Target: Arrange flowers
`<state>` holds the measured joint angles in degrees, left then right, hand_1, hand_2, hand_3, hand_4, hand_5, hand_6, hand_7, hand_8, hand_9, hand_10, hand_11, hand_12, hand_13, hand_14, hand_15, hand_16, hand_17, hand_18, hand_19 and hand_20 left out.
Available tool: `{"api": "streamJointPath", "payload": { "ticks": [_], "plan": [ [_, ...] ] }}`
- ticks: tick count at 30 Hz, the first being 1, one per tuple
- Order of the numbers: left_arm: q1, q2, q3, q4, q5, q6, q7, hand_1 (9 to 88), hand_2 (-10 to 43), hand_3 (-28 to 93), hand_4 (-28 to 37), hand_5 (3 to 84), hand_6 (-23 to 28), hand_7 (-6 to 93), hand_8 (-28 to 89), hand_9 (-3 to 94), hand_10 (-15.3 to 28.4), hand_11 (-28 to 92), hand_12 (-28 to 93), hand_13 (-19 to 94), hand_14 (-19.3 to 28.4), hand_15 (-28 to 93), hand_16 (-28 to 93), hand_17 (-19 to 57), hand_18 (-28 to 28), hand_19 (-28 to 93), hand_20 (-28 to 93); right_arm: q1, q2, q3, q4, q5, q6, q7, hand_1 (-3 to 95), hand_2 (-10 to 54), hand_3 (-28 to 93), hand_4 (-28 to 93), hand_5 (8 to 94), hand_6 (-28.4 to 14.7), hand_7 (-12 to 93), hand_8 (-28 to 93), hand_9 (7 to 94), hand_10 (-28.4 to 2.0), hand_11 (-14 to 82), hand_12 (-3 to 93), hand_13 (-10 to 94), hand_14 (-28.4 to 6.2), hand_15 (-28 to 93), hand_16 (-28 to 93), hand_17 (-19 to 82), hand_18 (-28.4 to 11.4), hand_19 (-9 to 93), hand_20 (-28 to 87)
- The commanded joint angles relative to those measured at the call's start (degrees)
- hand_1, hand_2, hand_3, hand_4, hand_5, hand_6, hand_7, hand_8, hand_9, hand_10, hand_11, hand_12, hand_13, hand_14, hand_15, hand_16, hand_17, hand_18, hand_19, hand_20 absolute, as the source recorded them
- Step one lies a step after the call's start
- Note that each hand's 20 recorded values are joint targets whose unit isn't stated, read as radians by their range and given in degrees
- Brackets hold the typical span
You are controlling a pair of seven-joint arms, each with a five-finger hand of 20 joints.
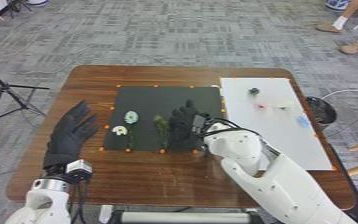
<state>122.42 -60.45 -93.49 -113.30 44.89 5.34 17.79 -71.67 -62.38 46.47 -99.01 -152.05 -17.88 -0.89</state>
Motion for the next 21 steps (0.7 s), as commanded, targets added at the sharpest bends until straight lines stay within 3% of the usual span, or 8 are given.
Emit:
{"api": "streamJointPath", "payload": {
  "ticks": [1, 16, 20, 21],
  "plan": [
    [-0.11, -0.49, 0.33, 0.14, 0.24, -0.54, -0.42, 22.8, -5.8, 65, -28.3, 25.5, 1.7, 19.8, -10, 21.7, 9.9, 11, 21, 19, 13.1, 17, 8, -11.9, 21.1, 43, 9, 0.65, -1.35, -0.3, 0.7, -1.4, 0.51, -0.29, 21.8, 4.4, 93, -16, 56.7, 0.7, 24, -15, 33.8, -15.9, 65.8, 53.4, 32, -15.8, 83, 38, 4, -21.8, 67, 50],
    [0.8, -0.71, -0.27, -0.18, 0.28, -0.89, -0.42, 22.8, -5.8, 65, -28.3, 25.4, 1.7, 19.8, -10, 21.7, 9.9, 11, 21, 19, 13.1, 17, 7, -11.9, 21.1, 43, 9, 0.03, 1.21, 2.68, -0.16, -1.49, -0.56, 3.85, 21.2, 2.2, 93, -16, 54.8, -0.3, 23, -15, 33.4, -16.1, 65.6, 53.9, 32, -15.7, 83, 38, 4, -21.8, 67, 50],
    [0.98, -0.78, -0.31, -0.32, 0.21, -0.55, -0.46, 22.9, -5.7, 65, -28.3, 25.4, 1.8, 19.7, -10, 21.7, 9.9, 11, 21, 19, 13.1, 17, 7, -11.9, 21.1, 43, 9, -0.18, 2.15, 3.51, -1.43, 1.17, 1.65, 7.52, 20.3, -0.7, 92, -18, 50.2, -2.0, 22, -13, 32.8, -16.3, 65.3, 54.1, 32, -15.8, 83, 39, 4, -21.8, 67, 50],
    [1.07, -0.81, -0.29, -0.37, 0.27, -0.44, -0.39, 22.9, -5.7, 65, -28.3, 25.5, 1.8, 19.7, -10, 21.7, 9.9, 11, 21, 19, 13.1, 17, 7, -11.9, 21.1, 43, 9, -0.52, 2.53, 4.19, -1.5, 3.33, 4.85, 7.38, 20.2, -3.8, 91, -20, 49.4, -2.4, 22, -13, 32.9, -16.4, 65.3, 53.9, 32, -15.7, 83, 38, 4, -21.9, 67, 50]
  ]
}}
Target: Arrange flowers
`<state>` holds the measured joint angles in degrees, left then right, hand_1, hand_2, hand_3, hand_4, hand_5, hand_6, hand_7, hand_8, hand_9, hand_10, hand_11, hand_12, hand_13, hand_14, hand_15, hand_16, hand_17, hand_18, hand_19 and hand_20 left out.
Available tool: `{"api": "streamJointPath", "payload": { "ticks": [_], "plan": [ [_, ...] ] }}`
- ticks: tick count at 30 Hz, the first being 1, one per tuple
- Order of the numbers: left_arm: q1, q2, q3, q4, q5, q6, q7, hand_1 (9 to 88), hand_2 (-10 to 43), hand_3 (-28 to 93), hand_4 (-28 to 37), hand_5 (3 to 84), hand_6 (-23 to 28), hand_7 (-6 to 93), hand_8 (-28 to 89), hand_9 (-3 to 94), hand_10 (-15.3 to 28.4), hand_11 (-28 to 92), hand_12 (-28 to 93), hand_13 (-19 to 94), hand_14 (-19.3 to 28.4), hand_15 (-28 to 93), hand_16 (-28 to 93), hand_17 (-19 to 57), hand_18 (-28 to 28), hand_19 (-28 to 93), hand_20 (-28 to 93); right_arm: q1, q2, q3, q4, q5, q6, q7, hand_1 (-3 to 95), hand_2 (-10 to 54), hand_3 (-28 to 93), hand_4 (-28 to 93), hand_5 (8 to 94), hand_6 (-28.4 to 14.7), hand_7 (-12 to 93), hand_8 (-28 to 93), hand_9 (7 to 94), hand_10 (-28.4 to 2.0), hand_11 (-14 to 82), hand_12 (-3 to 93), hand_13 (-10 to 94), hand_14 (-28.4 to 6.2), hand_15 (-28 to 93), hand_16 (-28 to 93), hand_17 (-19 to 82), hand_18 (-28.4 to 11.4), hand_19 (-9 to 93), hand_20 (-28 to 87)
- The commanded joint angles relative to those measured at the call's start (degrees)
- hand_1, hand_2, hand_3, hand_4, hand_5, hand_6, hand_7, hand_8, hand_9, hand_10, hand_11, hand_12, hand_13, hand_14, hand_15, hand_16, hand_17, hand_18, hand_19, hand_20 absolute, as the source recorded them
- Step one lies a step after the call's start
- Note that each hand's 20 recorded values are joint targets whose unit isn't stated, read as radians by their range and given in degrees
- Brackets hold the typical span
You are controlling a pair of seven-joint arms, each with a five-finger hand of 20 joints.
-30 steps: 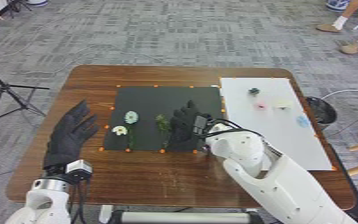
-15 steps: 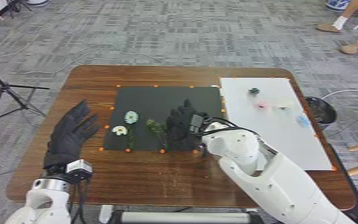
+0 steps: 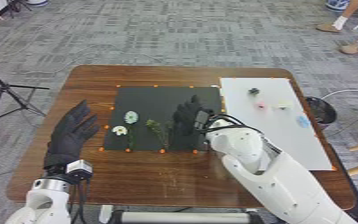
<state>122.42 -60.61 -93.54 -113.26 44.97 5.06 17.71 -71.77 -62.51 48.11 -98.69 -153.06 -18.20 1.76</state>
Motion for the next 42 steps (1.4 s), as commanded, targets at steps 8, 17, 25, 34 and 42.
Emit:
{"api": "streamJointPath", "payload": {
  "ticks": [8, 17, 25, 34, 42],
  "plan": [
    [1.34, -0.98, -0.22, -0.94, 0.35, -0.48, -0.08, 22.9, -5.8, 65, -28.3, 25.4, 1.8, 19.9, -10, 21.8, 9.9, 11, 21, 19, 13.1, 17, 8, -11.9, 21.1, 43, 9, -0.05, 8.83, 10.31, -4.85, 5.64, 12.62, 12.0, 20.3, -9.5, 85, -27, 46.8, -3.4, 21, -12, 41.1, -15.1, 45.9, 37.3, 38, -14.4, 81, 36, 8, -21.7, 68, 51],
    [1.66, -1.08, -0.21, -1.6, 0.53, -0.82, 0.29, 22.9, -5.7, 65, -28.3, 25.5, 1.7, 19.9, -10, 21.8, 10.0, 11, 21, 19, 13.1, 17, 7, -11.9, 21.2, 43, 9, -5.52, 16.12, 23.26, -3.66, 6.22, 11.04, 16.03, 21.6, -9.5, 84, -28, 37.1, -3.9, 20, -11, 41.1, -15.2, 17.3, 23.2, 36, -12.9, 77, 29, 8, -21.3, 67, 49],
    [-0.1, -0.92, 1.21, -0.67, 0.47, -1.45, 0.47, 22.9, -5.8, 65, -28.3, 25.5, 1.7, 19.8, -10, 21.8, 10.0, 11, 21, 19, 13.1, 17, 7, -11.9, 21.2, 43, 9, -9.83, 19.67, 28.57, -3.78, 5.72, 3.0, 24.59, 20.2, -9.5, 83, -28, 38.9, -4.7, 20, -11, 43.8, -14.9, 17.0, 23.0, 37, -13.0, 76, 28, 7, -21.6, 67, 49],
    [-0.9, -0.93, 2.07, -0.21, 0.36, -1.36, 0.94, 22.9, -5.7, 65, -28.3, 25.5, 1.7, 20.0, -10, 21.8, 9.9, 11, 21, 19, 13.2, 18, 7, -11.9, 21.2, 43, 9, -19.31, 20.29, 37.26, -9.2, 11.04, -6.61, 27.66, 18.7, -9.5, 76, -28, 41.7, -6.5, 16, -9, 48.0, -15.4, 21.0, 24.6, 40, -14.5, 79, 29, 6, -22.6, 67, 51],
    [-1.92, -0.45, 2.95, 0.28, 0.27, -1.52, 1.43, 22.9, -5.7, 65, -28.3, 25.5, 1.7, 19.7, -10, 21.8, 10.0, 11, 21, 19, 13.1, 17, 7, -11.9, 21.2, 43, 9, -21.01, 20.43, 36.27, -6.85, 9.04, -5.55, 26.56, 33.4, -9.5, 49, -28, 44.7, -4.5, 19, -10, 51.6, -14.0, 24.1, 23.8, 44, -13.9, 79, 28, 6, -22.7, 67, 51]
  ]
}}
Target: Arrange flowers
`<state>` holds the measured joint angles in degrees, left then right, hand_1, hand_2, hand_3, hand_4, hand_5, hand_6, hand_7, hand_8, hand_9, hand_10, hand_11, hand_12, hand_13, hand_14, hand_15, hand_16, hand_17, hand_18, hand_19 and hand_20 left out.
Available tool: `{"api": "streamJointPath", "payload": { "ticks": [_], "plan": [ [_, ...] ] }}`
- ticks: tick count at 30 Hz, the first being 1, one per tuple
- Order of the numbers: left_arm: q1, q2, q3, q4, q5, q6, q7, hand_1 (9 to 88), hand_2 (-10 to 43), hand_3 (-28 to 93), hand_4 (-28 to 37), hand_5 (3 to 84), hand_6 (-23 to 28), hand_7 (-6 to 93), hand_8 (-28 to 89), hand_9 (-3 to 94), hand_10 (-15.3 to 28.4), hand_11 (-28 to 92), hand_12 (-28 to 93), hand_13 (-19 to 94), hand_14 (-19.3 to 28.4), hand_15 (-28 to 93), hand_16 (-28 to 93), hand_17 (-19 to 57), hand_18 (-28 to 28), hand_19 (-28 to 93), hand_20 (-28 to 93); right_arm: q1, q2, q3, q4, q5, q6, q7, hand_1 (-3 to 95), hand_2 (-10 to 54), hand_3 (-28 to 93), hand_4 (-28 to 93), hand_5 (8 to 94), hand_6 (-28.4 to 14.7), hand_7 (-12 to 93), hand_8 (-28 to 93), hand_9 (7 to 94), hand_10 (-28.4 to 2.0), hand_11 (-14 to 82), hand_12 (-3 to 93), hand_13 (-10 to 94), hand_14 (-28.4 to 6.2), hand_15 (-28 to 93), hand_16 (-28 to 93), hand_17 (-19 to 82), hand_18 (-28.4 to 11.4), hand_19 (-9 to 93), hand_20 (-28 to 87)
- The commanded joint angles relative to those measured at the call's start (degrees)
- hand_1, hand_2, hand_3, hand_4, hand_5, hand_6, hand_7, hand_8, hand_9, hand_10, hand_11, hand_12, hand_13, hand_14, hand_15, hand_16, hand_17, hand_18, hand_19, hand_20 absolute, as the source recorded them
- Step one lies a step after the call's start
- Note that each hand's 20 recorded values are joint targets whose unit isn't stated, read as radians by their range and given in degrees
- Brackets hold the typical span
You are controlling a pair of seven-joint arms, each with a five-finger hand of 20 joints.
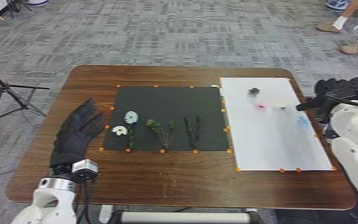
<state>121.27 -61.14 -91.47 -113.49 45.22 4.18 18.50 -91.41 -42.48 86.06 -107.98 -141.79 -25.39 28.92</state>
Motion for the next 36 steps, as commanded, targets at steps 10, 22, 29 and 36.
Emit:
{"api": "streamJointPath", "payload": {
  "ticks": [10, 22, 29, 36],
  "plan": [
    [-1.69, 0.87, 1.47, 0.91, 0.05, -0.84, 0.82, 22.9, -5.7, 65, -28.3, 25.5, 1.8, 19.8, -10, 21.8, 10.0, 11, 21, 19, 13.2, 17, 7, -11.9, 21.2, 43, 9, -0.83, -0.21, -3.82, 5.25, -4.31, -0.11, 0.21, 27.9, -9.5, 61, -28, 44.7, -4.4, 19, -11, 51.4, -14.0, 25.0, 24.0, 43, -13.5, 78, 28, 6, -22.4, 67, 50],
    [-1.68, 1.22, 1.51, 1.05, 0.01, -0.66, 1.25, 22.7, -5.6, 65, -28.3, 25.6, 1.6, 19.9, -10, 21.8, 10.0, 11, 21, 19, 13.1, 17, 7, -11.9, 21.2, 43, 9, -1.28, -1.38, -4.98, 8.96, -5.94, 1.36, -1.2, 21.3, -9.5, 77, -28, 46.3, -3.4, 21, -12, 53.3, -13.2, 24.7, 22.9, 45, -12.4, 77, 26, 7, -22.2, 67, 49],
    [-1.64, 1.3, 1.39, 0.97, 0.12, -0.68, 1.32, 22.6, -5.6, 65, -28.3, 25.6, 1.7, 20.0, -10, 21.9, 10.0, 11, 21, 19, 13.2, 17, 8, -11.9, 21.3, 43, 9, 0.33, -1.87, -7.8, 9.81, -6.92, 4.35, -1.55, 22.0, -9.5, 79, -28, 47.4, -2.4, 23, -13, 56.8, -11.9, 28.0, 23.3, 50, -10.6, 73, 26, 8, -22.2, 67, 49],
    [-2.37, 1.87, 1.84, 1.22, 0.01, -1.18, 0.71, 22.6, -5.6, 65, -28.3, 25.6, 1.7, 20.0, -10, 21.9, 10.0, 11, 21, 19, 13.1, 17, 8, -11.9, 21.2, 43, 9, 1.21, -2.03, -9.29, 10.97, -7.81, 8.44, -1.92, 23.2, -9.5, 79, -28, 49.0, -1.5, 25, -13, 60.1, -11.6, 32.1, 24.2, 54, -8.6, 70, 27, 10, -21.9, 68, 49]
  ]
}}
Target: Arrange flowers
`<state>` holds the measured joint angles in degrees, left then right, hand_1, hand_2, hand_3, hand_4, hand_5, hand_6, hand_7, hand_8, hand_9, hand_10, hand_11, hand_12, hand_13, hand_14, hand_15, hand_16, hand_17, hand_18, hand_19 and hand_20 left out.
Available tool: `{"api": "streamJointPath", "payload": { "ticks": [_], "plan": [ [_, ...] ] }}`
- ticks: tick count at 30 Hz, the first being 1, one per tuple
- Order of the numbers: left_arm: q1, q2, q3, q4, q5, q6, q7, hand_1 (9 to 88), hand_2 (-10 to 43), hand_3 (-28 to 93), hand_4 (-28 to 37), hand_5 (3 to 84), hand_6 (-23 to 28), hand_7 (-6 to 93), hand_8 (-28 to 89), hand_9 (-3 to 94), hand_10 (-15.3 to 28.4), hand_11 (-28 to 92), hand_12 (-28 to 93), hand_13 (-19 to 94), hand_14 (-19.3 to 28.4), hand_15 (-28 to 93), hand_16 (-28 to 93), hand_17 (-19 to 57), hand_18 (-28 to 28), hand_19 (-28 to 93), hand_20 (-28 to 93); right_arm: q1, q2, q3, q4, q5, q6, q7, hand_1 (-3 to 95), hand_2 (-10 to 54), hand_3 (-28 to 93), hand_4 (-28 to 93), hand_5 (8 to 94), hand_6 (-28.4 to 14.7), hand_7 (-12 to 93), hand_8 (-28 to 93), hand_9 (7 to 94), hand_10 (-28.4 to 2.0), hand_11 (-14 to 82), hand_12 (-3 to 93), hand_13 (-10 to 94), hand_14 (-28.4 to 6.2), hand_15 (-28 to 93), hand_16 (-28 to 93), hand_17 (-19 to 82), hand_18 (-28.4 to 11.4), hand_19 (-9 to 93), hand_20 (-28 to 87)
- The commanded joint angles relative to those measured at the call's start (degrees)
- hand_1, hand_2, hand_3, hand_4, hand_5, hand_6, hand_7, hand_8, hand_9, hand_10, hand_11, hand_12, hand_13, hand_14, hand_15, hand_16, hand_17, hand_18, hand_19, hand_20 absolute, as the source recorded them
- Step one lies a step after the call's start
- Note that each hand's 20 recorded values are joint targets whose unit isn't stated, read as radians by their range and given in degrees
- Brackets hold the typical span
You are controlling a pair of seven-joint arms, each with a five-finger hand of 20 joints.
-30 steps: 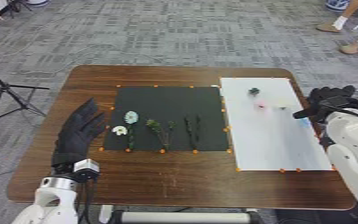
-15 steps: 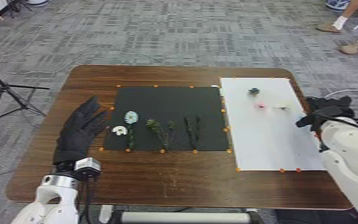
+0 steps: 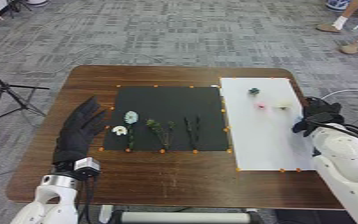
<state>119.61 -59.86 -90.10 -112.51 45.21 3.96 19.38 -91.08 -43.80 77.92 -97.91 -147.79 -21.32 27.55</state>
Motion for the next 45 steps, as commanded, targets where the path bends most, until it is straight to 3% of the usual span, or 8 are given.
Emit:
{"api": "streamJointPath", "payload": {
  "ticks": [1, 4, 8, 11, 18, 26, 38, 45],
  "plan": [
    [-0.87, 0.88, 0.52, 0.21, 0.13, -0.99, -0.31, 22.6, -5.6, 65, -28.3, 25.6, 1.7, 19.9, -10, 21.9, 10.0, 11, 21, 19, 13.1, 17, 8, -11.9, 21.3, 43, 9, 0.69, -0.68, -1.14, 0.89, -1.92, 4.94, -0.44, 23.4, -9.5, 80, -28, 50.0, -1.3, 25, -13, 61.1, -11.1, 32.6, 24.2, 55, -8.3, 69, 27, 11, -21.7, 68, 48],
    [-1.19, 1.39, 0.47, 0.18, 0.1, -0.92, -0.43, 22.7, -5.5, 65, -28.3, 25.6, 1.7, 19.9, -10, 21.9, 10.0, 11, 21, 19, 13.1, 17, 8, -11.9, 21.3, 43, 9, 0.63, -0.72, -1.14, 1.06, -2.32, 4.55, -1.06, 30.8, -8.9, 83, -28, 57.6, 1.6, 29, -14, 69.3, -8.8, 33.5, 24.9, 62, -6.6, 63, 28, 14, -20.5, 70, 48],
    [-1.69, 1.85, 0.27, 0.26, -0.01, -0.82, -0.73, 22.7, -5.6, 65, -28.3, 25.5, 1.7, 19.9, -10, 21.9, 10.0, 11, 21, 19, 13.1, 17, 7, -11.9, 21.3, 43, 9, -0.2, -0.84, -0.57, 0.99, -2.95, 3.75, -1.64, 48.4, -8.5, 80, -28, 67.0, 2.6, 42, -1, 84.5, -4.7, 20.0, 49.0, 71, -3.4, 60, 39, 20, -19.2, 74, 46],
    [-1.94, 2.33, 0.05, 0.12, -0.1, -0.58, -0.63, 22.7, -5.5, 65, -28.3, 25.6, 1.7, 20.0, -10, 21.9, 10.0, 11, 21, 19, 13.1, 17, 7, -11.9, 21.2, 43, 9, -0.6, -0.87, -0.49, 0.95, -3.24, 6.34, -2.55, 50.4, -9.4, 81, -28, 72.0, 2.4, 42, -1, 87.8, -3.4, 20.4, 51.5, 74, -2.5, 61, 40, 23, -19.0, 76, 46],
    [-2.28, 3.55, -0.88, -0.26, 0.17, -0.44, -0.59, 22.6, -5.5, 65, -28.3, 25.6, 1.8, 19.7, -10, 21.8, 10.0, 12, 21, 19, 13.2, 17, 7, -11.9, 21.2, 43, 9, 8.92, -2.94, -8.78, -1.96, -1.72, 15.22, -5.36, 49.2, -9.5, 85, -27, 75.0, 2.2, 40, -1, 89.7, -3.0, 19.5, 51.7, 76, -2.0, 61, 41, 24, -19.1, 76, 46],
    [0.37, 1.38, -1.61, 0.06, -1.21, 0.95, -1.43, 22.6, -5.5, 65, -28.3, 25.6, 1.8, 19.7, -10, 21.9, 10.0, 12, 21, 19, 13.1, 17, 7, -11.9, 21.2, 43, 9, 23.63, -10.31, -22.99, -3.75, 0.53, 21.52, -11.9, 46.8, -9.5, 85, -22, 76.9, 1.6, 39, 0, 90.9, -2.9, 19.1, 52.9, 78, -1.8, 60, 42, 25, -19.2, 77, 46],
    [3.57, 0.57, -3.49, -0.88, -1.2, 2.8, -0.94, 22.8, -5.6, 65, -28.3, 25.5, 1.7, 20.0, -10, 21.8, 10.0, 12, 21, 19, 13.1, 17, 7, -11.9, 21.2, 43, 9, 27.04, -22.27, -35.01, -0.55, -2.97, 17.49, -14.44, 46.4, -9.5, 85, -21, 76.8, 1.8, 39, 0, 90.8, -2.8, 18.9, 53.5, 77, -2.0, 61, 43, 25, -19.1, 77, 46],
    [0.63, 1.24, -2.36, -0.22, -0.52, 2.54, -0.97, 22.7, -5.5, 65, -28.3, 25.6, 1.6, 20.2, -10, 21.8, 10.0, 12, 21, 19, 13.0, 17, 7, -11.9, 21.3, 43, 9, 27.64, -27.19, -37.92, 6.42, -6.38, 15.86, -16.21, 46.7, -9.5, 85, -22, 76.7, 1.9, 39, -1, 90.7, -2.8, 18.5, 53.2, 77, -2.0, 61, 43, 25, -19.0, 76, 46]
  ]
}}
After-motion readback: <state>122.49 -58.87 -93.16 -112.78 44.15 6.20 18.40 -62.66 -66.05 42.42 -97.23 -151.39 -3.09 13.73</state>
